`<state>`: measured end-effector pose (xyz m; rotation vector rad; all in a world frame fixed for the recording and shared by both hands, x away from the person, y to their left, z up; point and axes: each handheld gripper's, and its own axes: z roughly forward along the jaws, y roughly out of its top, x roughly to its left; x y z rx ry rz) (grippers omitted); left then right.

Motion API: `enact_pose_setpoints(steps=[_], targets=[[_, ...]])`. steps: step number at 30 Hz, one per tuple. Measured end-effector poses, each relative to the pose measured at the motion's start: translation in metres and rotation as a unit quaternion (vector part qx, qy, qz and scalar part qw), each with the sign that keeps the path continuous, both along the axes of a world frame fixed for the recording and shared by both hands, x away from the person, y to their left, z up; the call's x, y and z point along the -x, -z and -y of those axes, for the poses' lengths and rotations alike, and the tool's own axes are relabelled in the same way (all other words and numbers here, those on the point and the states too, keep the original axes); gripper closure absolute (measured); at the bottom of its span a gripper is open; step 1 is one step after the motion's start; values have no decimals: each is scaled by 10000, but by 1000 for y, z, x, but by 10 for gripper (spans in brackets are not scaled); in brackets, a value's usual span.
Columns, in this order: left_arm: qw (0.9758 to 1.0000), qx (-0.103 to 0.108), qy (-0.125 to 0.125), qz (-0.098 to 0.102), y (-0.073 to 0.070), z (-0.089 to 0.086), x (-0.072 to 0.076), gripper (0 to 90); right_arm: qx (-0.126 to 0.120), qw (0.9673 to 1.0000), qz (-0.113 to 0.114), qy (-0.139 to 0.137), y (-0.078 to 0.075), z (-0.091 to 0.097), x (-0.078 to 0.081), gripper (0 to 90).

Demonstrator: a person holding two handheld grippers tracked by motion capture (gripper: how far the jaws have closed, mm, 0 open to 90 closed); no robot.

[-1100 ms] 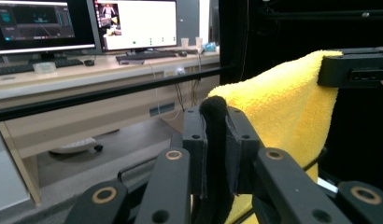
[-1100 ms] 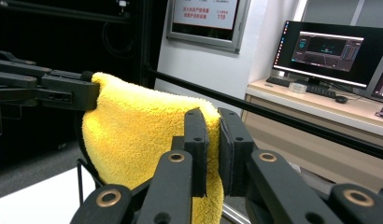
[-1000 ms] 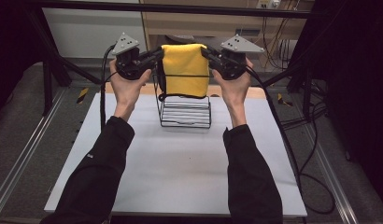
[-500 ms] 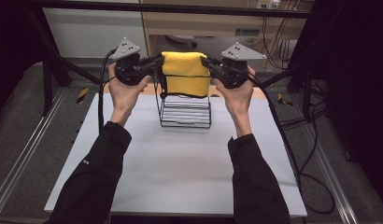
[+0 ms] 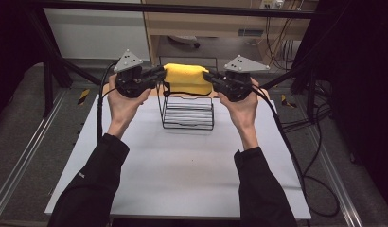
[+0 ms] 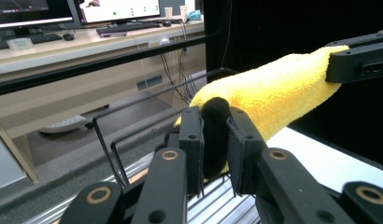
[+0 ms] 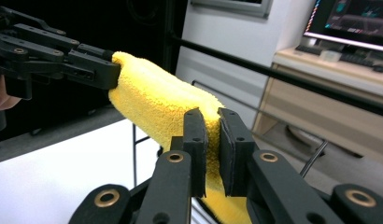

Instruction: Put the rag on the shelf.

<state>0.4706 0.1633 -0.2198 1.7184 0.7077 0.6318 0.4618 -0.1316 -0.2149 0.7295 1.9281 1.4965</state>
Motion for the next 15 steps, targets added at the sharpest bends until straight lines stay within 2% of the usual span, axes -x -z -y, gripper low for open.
enact_pose_setpoints(steps=[2,7,10,13,15], targets=[[9999,-6,-11,-102,1,0,2,769,-15,10000,-77,-41,2,1,1,826],[9996,-178,42,-195,3,-2,5,764,6,9998,-175,-116,7,1,2,826],[9992,-247,71,-313,1,-4,6,732,34,9997,-198,-161,9,1,3,826],[9990,-89,66,-444,-7,-10,7,683,69,9996,-196,-213,11,2,3,827],[9991,-40,42,-411,-15,-14,7,663,86,9995,-178,-243,12,3,4,826]])
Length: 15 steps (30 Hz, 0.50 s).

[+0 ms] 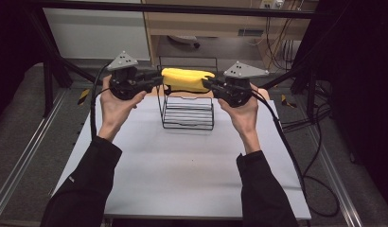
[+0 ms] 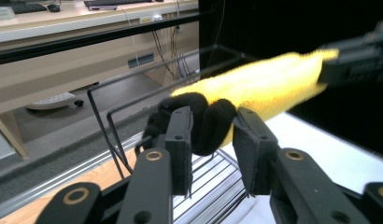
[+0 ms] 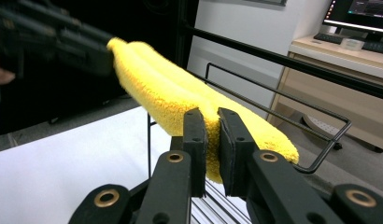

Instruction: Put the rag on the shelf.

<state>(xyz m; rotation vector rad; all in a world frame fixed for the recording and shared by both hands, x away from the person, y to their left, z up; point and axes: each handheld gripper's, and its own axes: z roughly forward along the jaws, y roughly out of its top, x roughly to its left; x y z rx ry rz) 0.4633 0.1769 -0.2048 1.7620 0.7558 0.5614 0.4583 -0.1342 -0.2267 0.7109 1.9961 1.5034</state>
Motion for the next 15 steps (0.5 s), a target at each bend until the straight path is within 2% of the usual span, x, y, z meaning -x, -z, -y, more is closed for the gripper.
enact_pose_setpoints(steps=[5,9,11,15], targets=[[9998,123,-101,82,-18,-1,-3,680,29,10000,-6,-50,3,0,1,826],[9999,-54,-86,-20,-20,9,-13,777,98,9999,-9,-95,6,0,0,825],[9999,-45,-15,-154,-18,15,-20,816,100,9999,-16,-122,6,0,0,823],[9987,-216,155,-425,-9,23,-28,897,170,9997,-52,-156,7,2,0,816]])
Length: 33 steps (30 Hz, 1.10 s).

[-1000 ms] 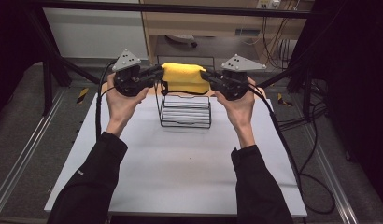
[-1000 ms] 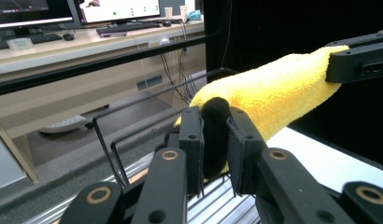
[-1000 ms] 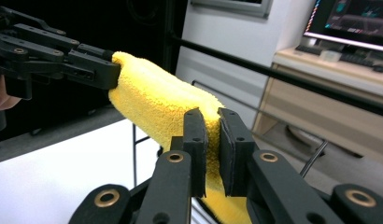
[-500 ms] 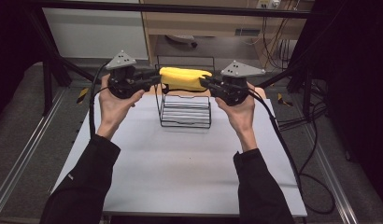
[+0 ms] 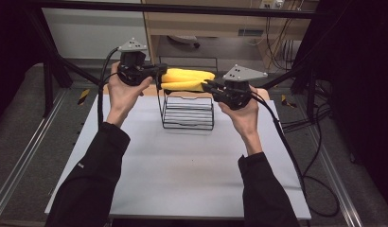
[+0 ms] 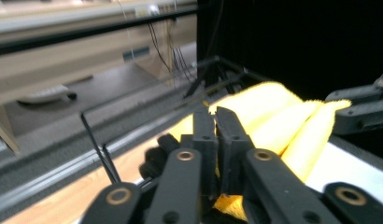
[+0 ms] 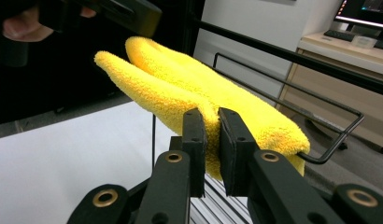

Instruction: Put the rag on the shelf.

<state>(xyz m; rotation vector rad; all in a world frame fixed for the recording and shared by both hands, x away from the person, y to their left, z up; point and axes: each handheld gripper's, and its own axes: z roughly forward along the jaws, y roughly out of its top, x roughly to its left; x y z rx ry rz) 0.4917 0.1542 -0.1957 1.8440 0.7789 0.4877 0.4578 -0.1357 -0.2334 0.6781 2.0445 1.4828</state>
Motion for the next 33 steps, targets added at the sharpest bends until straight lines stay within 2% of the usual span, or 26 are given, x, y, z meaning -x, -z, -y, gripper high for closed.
enact_pose_setpoints(steps=[3,8,12,18,21,22,24,26,28,30,33], targets=[[9997,-172,121,-109,8,1,1,899,31,10000,-61,-34,3,2,0,809],[9988,-427,189,-123,18,1,6,899,85,9998,-193,-68,12,1,0,784],[9983,-532,198,-136,26,2,6,900,141,9995,-270,-124,14,0,2,730],[9979,-574,242,-172,36,3,6,900,-166,9990,-358,-200,11,-1,2,664],[9975,-643,249,-178,45,4,7,900,-127,9986,-509,-113,14,-2,-1,729],[9975,-633,240,-184,47,4,6,900,-72,9982,-590,-32,16,-2,-3,804],[9976,-622,232,-195,53,4,5,900,-23,9967,-802,85,21,-3,-6,888],[9973,-679,226,-161,57,4,5,899,-19,9952,-953,230,28,-3,-11,900],[9975,-650,212,-166,59,5,4,900,-16,9944,-1004,322,35,-3,-15,900],[9977,-641,177,-159,62,5,2,900,28,9942,-966,463,40,-3,-18,900],[9979,-614,115,-144,65,5,0,899,-10,9947,-890,507,45,-4,-21,893]])
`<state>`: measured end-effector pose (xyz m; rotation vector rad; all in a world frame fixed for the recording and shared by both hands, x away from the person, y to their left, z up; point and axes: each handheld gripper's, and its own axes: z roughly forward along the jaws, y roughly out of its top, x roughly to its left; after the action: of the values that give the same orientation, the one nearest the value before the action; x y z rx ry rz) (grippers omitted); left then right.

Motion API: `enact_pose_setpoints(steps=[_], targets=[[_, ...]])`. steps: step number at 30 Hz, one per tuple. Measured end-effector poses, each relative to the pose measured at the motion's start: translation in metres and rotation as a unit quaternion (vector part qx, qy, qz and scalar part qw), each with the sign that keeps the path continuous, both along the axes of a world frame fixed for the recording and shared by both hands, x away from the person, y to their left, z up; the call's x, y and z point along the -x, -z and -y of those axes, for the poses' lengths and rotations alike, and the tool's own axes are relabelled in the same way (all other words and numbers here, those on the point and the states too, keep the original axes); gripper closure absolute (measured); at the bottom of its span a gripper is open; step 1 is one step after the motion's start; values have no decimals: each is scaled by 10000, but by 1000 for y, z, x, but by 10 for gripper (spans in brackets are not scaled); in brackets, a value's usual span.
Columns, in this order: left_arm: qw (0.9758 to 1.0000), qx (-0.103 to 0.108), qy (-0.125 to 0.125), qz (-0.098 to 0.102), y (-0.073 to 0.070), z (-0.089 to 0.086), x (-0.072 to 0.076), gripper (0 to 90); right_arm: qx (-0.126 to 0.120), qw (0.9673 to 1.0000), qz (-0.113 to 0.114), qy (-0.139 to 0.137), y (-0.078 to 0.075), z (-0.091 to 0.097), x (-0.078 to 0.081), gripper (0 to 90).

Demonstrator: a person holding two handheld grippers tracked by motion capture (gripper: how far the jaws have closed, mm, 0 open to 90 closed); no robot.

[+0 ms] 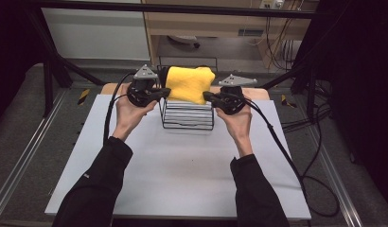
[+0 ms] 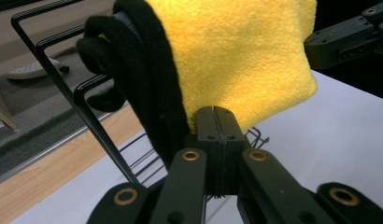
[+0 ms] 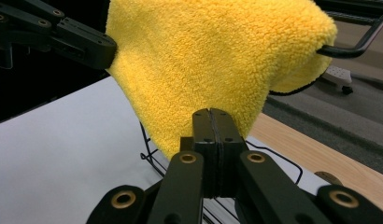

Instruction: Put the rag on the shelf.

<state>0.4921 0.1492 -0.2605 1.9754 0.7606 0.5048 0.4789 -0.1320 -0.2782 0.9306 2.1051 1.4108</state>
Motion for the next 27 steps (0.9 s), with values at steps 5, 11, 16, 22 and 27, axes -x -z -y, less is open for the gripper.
enact_pose_setpoints(steps=[5,11,16,22,27], targets=[[9998,162,51,-46,-1,-4,3,880,-58,9999,119,-44,-1,3,5,807],[9998,169,88,-44,-6,-13,16,764,-310,9990,290,-103,-13,14,22,601],[9999,81,86,-120,-1,-22,27,581,-380,9990,219,-47,-18,23,33,399],[9997,123,81,-200,18,-40,40,431,-317,9994,100,78,-13,36,41,187],[9997,2,28,-245,33,-50,51,295,-242,9996,-50,125,0,46,46,105]])
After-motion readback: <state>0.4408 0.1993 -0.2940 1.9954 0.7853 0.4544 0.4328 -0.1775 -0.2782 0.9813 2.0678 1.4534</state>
